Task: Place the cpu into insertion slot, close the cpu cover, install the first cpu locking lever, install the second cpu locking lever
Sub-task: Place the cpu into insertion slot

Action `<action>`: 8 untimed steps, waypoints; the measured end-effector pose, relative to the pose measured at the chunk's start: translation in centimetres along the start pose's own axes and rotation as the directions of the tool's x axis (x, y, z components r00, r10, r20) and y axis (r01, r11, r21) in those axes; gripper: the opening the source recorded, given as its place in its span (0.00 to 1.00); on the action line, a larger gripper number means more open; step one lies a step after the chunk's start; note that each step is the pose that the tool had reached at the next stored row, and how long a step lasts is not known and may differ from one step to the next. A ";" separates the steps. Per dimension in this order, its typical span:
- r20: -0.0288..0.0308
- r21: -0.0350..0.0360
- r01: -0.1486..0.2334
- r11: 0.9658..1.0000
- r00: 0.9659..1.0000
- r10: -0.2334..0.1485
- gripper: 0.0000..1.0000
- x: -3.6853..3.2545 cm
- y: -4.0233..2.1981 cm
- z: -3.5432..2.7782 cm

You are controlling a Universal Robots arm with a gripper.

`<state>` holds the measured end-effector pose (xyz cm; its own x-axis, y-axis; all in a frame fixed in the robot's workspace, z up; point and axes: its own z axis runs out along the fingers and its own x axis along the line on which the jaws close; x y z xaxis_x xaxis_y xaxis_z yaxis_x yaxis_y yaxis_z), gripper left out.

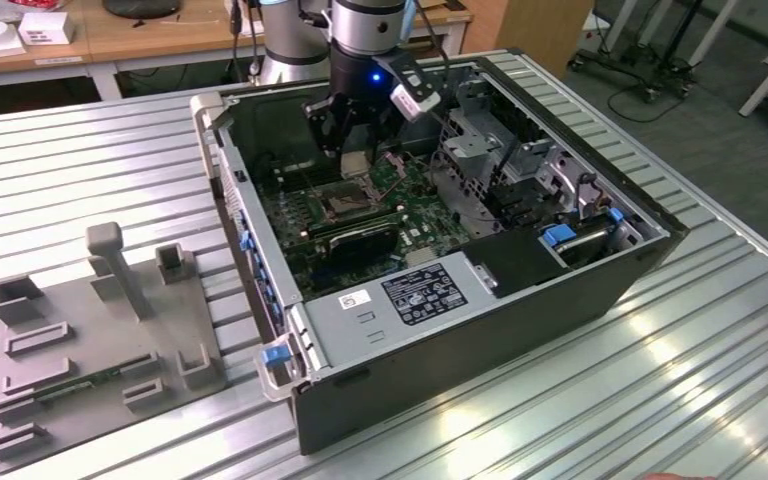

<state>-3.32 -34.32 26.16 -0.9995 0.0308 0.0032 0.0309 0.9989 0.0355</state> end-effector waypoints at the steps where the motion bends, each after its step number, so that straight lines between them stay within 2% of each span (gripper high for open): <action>1: 0.000 0.000 0.000 1.000 1.000 0.000 0.54 0.00 -0.01 0.02; 5: -0.001 -0.012 0.000 1.000 1.000 0.000 0.54 0.00 -0.01 0.11; 8: -0.002 -0.014 0.000 1.000 1.000 0.000 0.54 0.00 -0.01 0.18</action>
<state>-3.32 -34.32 25.98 -0.9995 0.0310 0.0049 0.0312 0.9983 0.0494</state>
